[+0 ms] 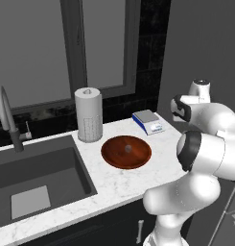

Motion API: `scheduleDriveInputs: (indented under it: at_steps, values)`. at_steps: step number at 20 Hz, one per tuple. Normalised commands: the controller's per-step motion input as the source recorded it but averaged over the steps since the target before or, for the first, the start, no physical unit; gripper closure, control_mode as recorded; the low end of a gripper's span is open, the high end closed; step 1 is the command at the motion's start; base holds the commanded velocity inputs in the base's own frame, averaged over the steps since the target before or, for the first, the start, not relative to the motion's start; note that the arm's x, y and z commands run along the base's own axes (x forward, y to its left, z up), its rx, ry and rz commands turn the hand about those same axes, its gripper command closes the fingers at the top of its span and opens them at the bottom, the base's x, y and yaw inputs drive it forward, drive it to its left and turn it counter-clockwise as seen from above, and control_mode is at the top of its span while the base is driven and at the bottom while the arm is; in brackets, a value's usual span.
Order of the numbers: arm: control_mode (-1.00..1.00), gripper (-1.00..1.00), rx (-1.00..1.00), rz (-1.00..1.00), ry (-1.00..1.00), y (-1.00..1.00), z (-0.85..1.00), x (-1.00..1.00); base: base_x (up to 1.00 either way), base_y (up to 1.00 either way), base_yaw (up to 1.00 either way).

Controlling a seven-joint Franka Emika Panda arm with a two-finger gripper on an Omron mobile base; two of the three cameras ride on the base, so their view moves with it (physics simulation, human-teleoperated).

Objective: Grab a lemon wedge from the fridge and one ice cube from the ice bowl, and put them in the glass of lemonade.

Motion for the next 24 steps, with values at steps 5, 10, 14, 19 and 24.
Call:
scheduleDriveInputs:
  at_steps: [5, 10, 14, 19, 24]
  values:
    - [-1.0, 1.0, 0.0, 0.0, 0.0, 0.06, -0.08, 0.0, 0.0, 0.0, 0.0]
    - [-1.0, 1.0, 0.0, 0.0, 0.0, 0.0, 0.0, -0.06, 0.0, 0.0, 0.0]
    - [-1.0, 1.0, 0.0, 0.0, -0.07, 0.0, 0.0, -0.31, 0.0, 0.0, 0.0]
    - [-1.0, 1.0, 0.0, 0.0, -0.1, 0.0, 0.0, -0.2, 0.0, 0.0, 0.0]
    - [-1.0, 1.0, 0.0, 0.0, -0.01, 0.0, 0.04, 0.0, 0.0, 0.0, 0.0]
